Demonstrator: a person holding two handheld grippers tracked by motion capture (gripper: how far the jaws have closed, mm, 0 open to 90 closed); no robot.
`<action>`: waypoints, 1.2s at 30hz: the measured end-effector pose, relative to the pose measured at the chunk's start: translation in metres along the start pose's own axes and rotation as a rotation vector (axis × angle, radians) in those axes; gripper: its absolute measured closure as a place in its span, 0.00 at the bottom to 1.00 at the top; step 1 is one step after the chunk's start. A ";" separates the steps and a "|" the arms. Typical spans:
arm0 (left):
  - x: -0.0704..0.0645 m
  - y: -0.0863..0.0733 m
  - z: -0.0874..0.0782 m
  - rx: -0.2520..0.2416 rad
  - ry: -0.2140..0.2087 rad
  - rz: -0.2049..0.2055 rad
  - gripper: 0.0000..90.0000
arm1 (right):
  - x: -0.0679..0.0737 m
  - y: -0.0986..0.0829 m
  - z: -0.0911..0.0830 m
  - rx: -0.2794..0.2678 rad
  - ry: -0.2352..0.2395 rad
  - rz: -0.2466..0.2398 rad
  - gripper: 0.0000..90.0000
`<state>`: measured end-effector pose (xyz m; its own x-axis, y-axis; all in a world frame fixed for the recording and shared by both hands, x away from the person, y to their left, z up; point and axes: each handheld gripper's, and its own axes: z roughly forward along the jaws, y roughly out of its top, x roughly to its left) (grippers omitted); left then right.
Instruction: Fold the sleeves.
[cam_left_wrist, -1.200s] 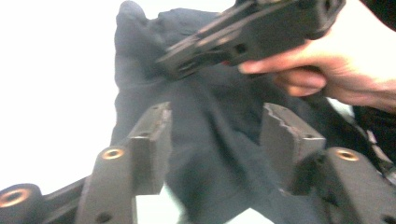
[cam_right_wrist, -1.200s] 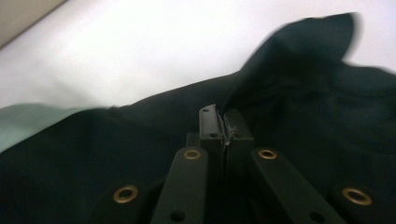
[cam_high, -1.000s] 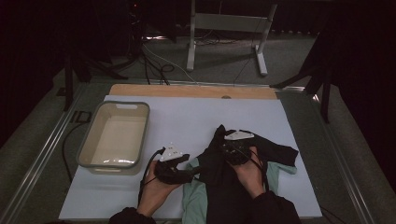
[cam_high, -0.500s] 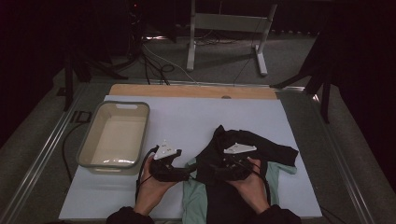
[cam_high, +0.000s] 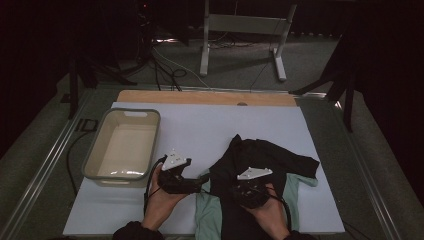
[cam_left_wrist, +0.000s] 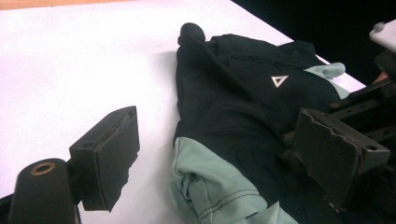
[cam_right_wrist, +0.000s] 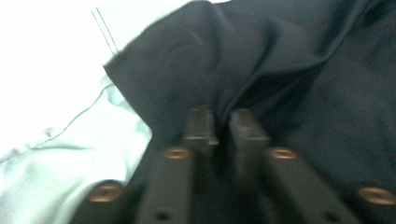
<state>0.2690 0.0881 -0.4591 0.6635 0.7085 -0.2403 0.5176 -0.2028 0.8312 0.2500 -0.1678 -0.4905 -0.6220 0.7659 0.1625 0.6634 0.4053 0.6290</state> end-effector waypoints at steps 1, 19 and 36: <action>0.000 0.000 -0.001 -0.001 -0.003 -0.003 0.18 | 0.000 0.000 -0.002 -0.007 -0.003 -0.002 0.97; 0.002 -0.001 -0.002 -0.012 0.005 -0.003 0.17 | -0.013 -0.010 -0.017 -0.001 -0.054 -0.004 0.65; 0.005 0.000 -0.008 -0.050 -0.008 -0.007 0.05 | -0.047 -0.004 -0.049 -0.171 -0.078 0.043 0.18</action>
<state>0.2683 0.0968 -0.4563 0.6644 0.7042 -0.2506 0.4948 -0.1631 0.8535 0.2559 -0.2295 -0.4638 -0.5561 0.8198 0.1366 0.6039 0.2856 0.7441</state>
